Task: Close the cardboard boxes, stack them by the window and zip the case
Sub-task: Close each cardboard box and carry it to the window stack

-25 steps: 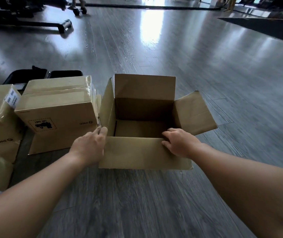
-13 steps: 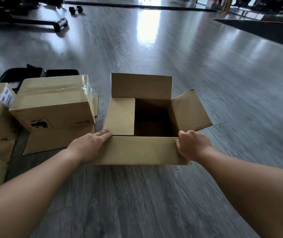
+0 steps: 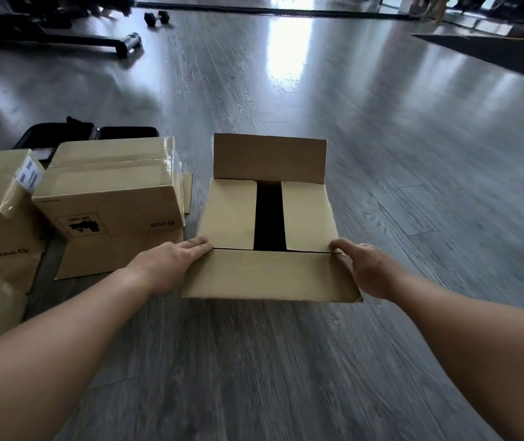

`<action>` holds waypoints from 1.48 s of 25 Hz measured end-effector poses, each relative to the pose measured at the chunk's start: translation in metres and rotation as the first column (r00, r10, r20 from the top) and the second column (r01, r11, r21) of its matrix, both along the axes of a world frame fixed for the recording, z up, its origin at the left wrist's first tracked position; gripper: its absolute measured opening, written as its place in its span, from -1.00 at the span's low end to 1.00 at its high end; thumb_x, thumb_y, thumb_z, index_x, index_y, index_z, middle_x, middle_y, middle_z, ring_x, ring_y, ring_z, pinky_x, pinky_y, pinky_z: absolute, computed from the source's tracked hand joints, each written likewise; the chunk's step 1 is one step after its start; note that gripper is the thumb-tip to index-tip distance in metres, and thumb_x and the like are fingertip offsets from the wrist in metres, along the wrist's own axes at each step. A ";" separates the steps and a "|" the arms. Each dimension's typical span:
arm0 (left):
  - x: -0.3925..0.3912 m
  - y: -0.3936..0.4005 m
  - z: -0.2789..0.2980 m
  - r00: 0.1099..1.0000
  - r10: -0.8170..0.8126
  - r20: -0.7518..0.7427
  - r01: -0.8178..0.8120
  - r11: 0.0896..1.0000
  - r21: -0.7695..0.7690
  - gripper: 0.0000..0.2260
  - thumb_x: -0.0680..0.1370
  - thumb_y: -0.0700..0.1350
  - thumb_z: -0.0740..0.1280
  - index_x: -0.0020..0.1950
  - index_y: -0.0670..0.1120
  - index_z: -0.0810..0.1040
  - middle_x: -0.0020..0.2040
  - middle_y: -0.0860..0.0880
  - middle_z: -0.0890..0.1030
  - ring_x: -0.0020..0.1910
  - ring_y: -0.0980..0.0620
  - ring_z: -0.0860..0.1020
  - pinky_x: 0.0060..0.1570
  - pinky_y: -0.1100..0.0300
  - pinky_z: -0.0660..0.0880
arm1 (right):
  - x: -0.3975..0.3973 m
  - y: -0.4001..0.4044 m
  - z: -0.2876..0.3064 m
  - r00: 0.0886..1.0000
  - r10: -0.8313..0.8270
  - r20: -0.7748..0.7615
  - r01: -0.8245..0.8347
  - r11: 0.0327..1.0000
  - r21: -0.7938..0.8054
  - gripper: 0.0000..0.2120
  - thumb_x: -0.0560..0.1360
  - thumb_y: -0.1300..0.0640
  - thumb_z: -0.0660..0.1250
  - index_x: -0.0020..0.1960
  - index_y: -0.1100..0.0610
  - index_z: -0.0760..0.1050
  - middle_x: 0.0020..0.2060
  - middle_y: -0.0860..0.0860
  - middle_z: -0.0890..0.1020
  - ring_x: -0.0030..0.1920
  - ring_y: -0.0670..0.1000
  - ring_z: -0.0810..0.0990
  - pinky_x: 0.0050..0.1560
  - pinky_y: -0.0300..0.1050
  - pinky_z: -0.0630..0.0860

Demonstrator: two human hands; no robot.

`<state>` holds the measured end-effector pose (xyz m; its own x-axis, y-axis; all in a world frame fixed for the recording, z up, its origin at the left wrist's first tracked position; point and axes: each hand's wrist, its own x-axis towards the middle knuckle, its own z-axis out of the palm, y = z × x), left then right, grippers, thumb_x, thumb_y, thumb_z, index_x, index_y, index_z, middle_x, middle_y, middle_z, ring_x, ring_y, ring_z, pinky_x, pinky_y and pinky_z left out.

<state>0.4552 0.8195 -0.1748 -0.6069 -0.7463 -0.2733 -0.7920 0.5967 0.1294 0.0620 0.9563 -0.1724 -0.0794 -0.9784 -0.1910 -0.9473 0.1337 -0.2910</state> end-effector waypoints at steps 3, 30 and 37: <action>0.001 -0.001 0.002 0.999 -0.018 -0.031 0.017 1.000 -0.012 -0.26 0.56 -0.36 0.09 0.61 0.23 0.00 0.60 0.27 0.00 0.50 0.02 0.26 0.41 -0.04 0.33 | -0.013 -0.004 -0.005 0.996 0.085 -0.030 -0.085 0.996 0.010 -0.43 0.61 0.28 0.23 0.48 -0.23 0.36 0.43 -0.29 0.39 0.35 0.05 0.41 0.36 0.05 0.38; -0.014 -0.001 -0.002 0.808 0.464 -0.362 -0.390 0.883 0.261 -0.49 0.62 0.17 0.23 0.56 0.23 0.18 0.33 -0.17 0.29 0.28 -0.20 0.40 0.25 0.00 0.37 | 0.041 -0.050 -0.015 0.981 -0.196 -0.008 0.182 0.924 -0.335 -0.79 0.56 0.12 0.21 -0.04 0.05 0.64 -0.28 -0.01 0.61 -0.24 0.05 0.56 -0.24 -0.12 0.43; -0.023 -0.012 -0.003 0.836 0.393 -0.384 -0.303 0.912 0.275 -0.42 0.59 -0.01 0.37 0.58 0.05 0.26 0.63 -0.04 0.05 0.59 -0.07 0.07 0.44 0.21 0.03 | 0.040 -0.083 -0.016 0.942 -0.331 0.047 0.332 0.907 -0.258 -0.71 0.55 0.10 0.16 0.19 0.13 0.52 0.10 0.06 0.53 0.08 0.15 0.56 -0.03 0.03 0.52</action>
